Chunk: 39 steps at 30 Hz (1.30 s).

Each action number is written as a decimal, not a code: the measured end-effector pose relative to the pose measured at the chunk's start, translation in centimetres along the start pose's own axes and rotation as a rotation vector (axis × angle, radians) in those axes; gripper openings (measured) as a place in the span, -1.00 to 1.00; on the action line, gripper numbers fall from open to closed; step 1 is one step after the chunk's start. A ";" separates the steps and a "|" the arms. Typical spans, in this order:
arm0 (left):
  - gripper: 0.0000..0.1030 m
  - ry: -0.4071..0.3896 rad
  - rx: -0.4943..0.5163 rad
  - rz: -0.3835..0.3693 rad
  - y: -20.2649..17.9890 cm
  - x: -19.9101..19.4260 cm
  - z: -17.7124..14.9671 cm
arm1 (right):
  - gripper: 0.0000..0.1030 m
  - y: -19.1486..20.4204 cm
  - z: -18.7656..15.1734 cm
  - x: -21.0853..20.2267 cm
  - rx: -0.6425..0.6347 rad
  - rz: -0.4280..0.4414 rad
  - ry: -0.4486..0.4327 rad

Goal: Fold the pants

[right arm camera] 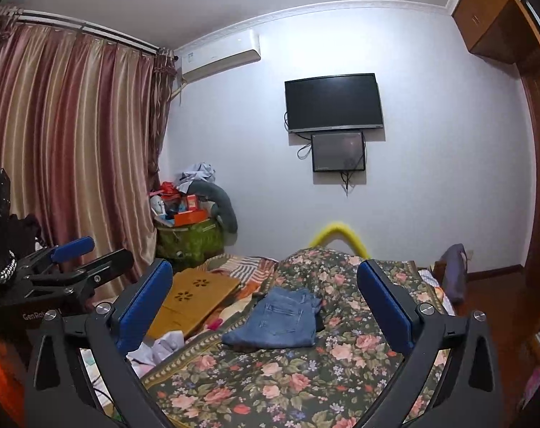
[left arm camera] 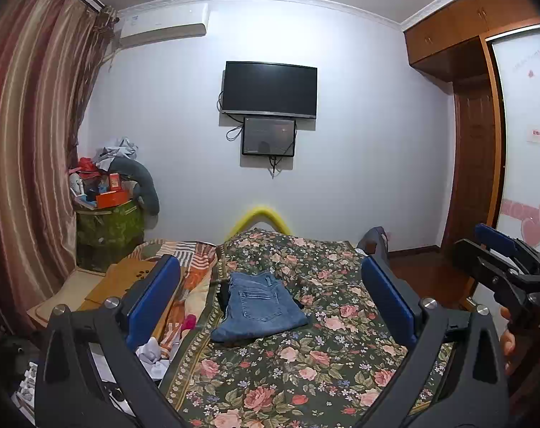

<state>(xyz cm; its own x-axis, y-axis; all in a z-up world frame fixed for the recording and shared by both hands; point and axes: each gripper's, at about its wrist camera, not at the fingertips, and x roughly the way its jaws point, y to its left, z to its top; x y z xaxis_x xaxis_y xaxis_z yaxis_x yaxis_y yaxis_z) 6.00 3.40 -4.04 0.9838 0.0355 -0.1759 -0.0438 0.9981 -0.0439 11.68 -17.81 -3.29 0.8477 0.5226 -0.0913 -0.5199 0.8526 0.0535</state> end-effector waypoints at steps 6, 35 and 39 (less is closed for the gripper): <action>0.99 0.000 0.007 -0.014 -0.4 0.1 -0.1 | 1.00 -0.1 0.2 -0.1 0.004 -0.008 0.007; 0.99 0.017 0.021 -0.050 -1.2 0.9 -0.3 | 1.00 -0.7 0.4 -0.5 0.034 -0.035 0.011; 0.99 0.019 0.019 -0.051 -1.1 1.0 -0.4 | 1.00 -0.7 0.4 -0.4 0.035 -0.036 0.014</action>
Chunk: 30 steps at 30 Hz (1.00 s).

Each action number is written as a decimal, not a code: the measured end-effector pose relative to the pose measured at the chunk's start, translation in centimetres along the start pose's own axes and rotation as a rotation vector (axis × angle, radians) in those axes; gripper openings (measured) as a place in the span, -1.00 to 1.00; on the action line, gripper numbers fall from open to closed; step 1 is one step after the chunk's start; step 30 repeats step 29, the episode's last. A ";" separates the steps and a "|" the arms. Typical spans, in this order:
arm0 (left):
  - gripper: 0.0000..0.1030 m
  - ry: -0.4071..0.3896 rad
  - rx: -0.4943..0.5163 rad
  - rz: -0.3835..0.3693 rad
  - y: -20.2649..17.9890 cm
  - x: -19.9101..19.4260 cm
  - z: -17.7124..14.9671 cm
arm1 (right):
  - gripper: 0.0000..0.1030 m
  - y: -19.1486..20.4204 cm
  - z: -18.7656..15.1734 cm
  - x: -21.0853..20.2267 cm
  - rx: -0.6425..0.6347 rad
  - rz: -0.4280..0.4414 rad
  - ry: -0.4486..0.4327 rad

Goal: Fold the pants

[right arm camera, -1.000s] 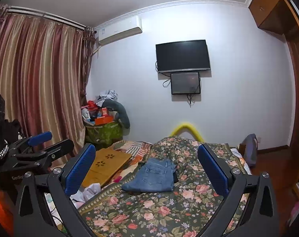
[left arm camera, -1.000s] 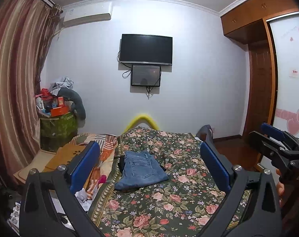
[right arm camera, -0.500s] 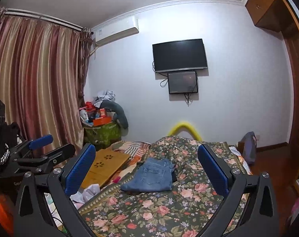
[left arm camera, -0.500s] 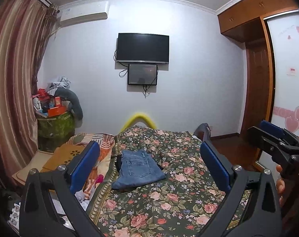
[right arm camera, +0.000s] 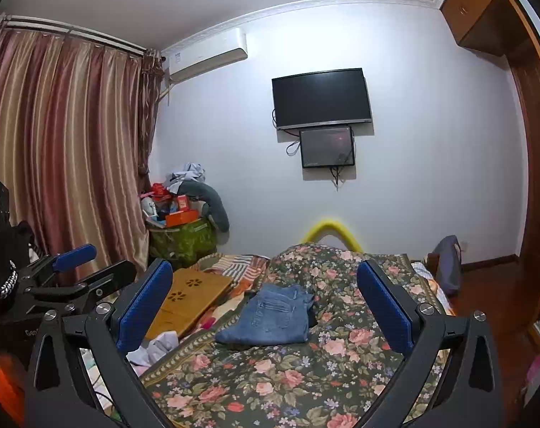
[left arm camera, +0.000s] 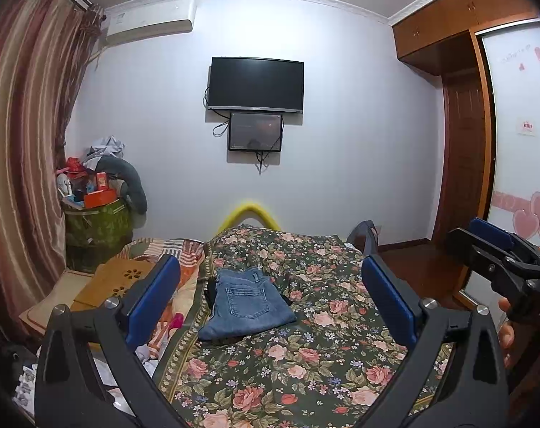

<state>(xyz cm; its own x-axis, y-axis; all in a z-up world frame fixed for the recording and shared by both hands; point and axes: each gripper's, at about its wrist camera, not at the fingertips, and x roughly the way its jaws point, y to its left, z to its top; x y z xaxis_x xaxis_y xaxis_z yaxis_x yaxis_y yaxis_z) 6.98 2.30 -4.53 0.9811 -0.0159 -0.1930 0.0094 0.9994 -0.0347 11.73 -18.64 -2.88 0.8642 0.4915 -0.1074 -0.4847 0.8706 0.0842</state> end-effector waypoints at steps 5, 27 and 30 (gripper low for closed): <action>0.99 0.000 0.001 -0.018 0.0 0.1 -0.2 | 1.00 0.0 0.0 0.0 0.002 -0.002 -0.004; 0.99 0.025 0.016 -0.012 -0.6 0.9 -0.6 | 1.00 -0.2 -0.5 0.6 0.015 0.002 0.017; 0.99 0.027 0.016 -0.012 -0.5 1.0 -0.6 | 1.00 -0.3 -0.5 0.7 0.017 0.006 0.020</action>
